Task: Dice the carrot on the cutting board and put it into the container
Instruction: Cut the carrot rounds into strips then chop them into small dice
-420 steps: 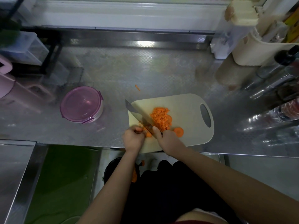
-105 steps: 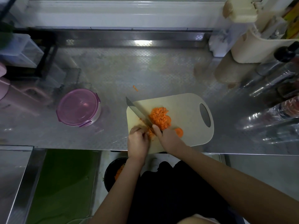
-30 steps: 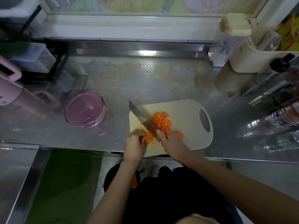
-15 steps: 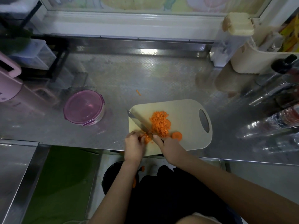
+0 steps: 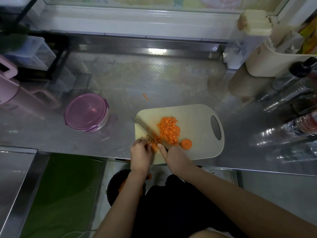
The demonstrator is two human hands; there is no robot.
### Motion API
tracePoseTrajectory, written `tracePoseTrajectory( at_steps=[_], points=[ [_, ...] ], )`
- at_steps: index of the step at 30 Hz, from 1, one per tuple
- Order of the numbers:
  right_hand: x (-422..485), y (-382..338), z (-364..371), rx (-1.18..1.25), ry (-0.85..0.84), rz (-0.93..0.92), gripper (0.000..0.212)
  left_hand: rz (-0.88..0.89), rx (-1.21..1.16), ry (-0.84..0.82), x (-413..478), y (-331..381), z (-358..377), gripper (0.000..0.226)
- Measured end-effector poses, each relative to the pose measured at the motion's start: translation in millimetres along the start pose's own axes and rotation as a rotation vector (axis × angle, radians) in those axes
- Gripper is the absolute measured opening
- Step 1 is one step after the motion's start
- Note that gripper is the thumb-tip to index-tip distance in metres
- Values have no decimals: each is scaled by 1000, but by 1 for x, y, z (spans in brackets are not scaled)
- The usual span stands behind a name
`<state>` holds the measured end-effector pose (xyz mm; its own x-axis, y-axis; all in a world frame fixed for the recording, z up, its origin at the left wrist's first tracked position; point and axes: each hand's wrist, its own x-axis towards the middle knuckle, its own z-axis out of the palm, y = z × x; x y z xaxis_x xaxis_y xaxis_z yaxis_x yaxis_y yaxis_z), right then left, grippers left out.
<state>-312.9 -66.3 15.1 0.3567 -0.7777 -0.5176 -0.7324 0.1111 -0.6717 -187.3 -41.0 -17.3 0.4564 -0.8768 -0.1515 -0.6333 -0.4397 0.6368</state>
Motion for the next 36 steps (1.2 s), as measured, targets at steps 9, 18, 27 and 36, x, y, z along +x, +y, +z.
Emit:
tracePoseTrajectory(
  at_steps=[9, 18, 27, 36],
  points=[
    [8, -1, -16, -20, -39, 92, 61, -13, -155, 19, -1, 6, -11, 28],
    [-1, -3, -21, 36, -16, 48, 55, 69, -83, -7, -8, -2, -11, 30],
    [-5, 0, -19, 32, -20, 1, 52, -10, 11, -70, -17, -1, -4, 31],
    [-6, -4, -19, -40, -42, -35, 54, 20, 67, -47, -15, -1, -1, 27]
  ],
)
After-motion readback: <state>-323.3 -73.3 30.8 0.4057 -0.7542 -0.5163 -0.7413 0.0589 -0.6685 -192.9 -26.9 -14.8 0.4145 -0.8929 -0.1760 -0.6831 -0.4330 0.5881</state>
